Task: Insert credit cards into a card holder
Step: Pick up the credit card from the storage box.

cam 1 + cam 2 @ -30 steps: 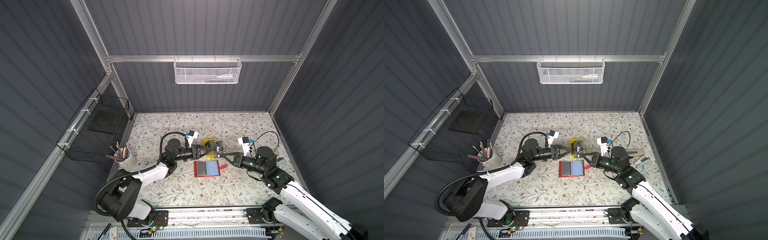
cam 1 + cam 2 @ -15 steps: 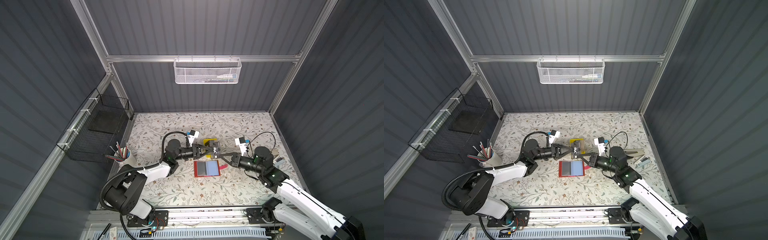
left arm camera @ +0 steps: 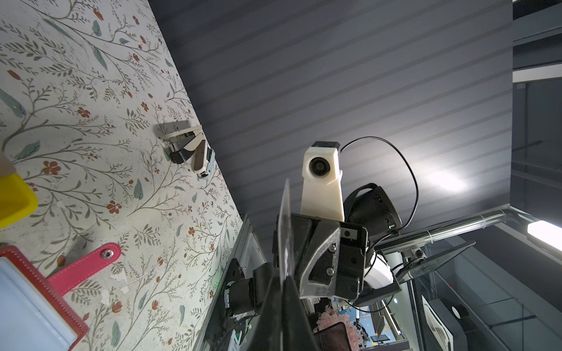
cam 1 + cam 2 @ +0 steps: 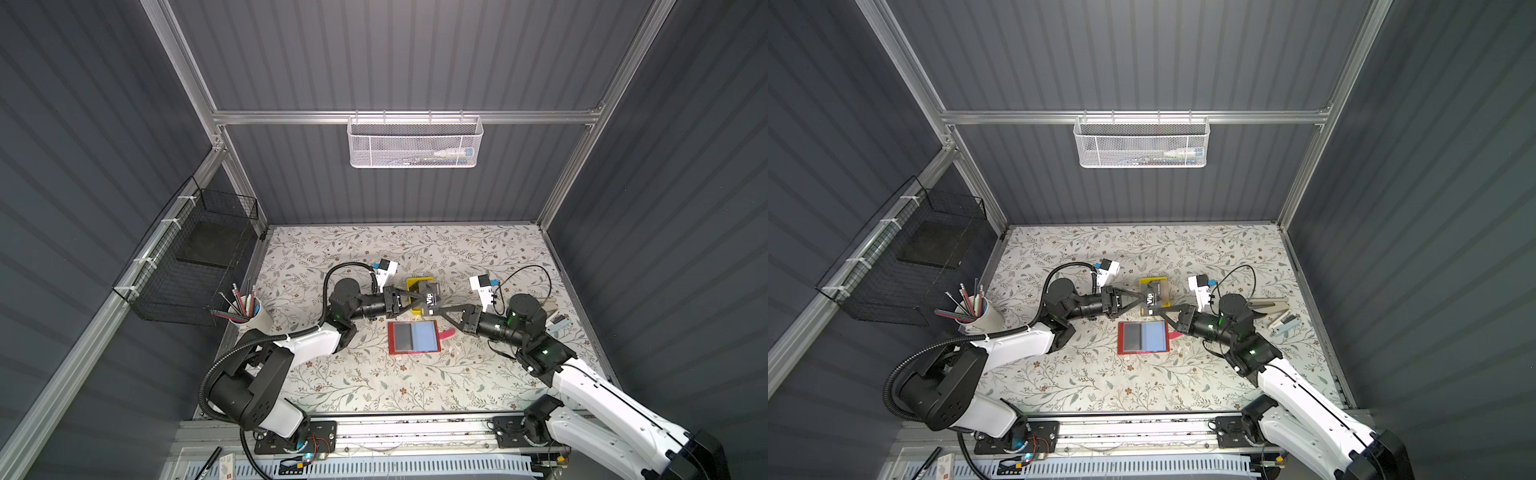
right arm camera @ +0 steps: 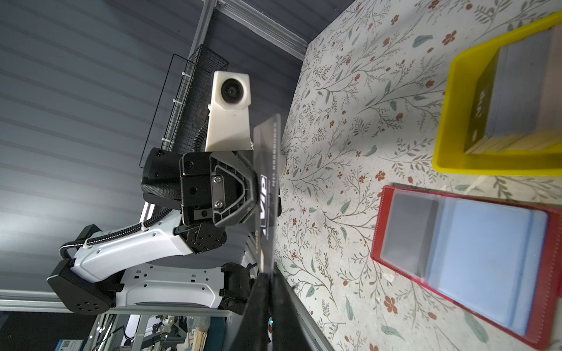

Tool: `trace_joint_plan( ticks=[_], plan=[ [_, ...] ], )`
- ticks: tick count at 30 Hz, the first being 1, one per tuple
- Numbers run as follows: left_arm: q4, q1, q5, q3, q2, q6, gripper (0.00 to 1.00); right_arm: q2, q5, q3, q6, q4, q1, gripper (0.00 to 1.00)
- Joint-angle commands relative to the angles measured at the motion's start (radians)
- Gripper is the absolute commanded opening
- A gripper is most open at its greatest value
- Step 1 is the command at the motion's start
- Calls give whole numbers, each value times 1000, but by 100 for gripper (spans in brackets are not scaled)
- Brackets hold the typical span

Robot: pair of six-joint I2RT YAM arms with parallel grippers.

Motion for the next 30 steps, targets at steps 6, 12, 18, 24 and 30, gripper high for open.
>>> trace_joint_plan(
  ticks=[6,12,18,24,30],
  plan=[
    [-374,-4,-29,47,-53,234,0,-7,84,17,-63,-117,28,23],
    [-672,20,-72,90,-75,395,0,-1,271,54,-145,-326,92,26],
    [-787,37,-94,79,-74,454,0,60,376,62,-179,-409,145,28],
    [-853,39,-141,58,-69,488,0,153,465,98,-194,-495,166,29],
    [-860,37,-193,17,-69,515,0,247,498,109,-192,-517,168,29]
  ],
)
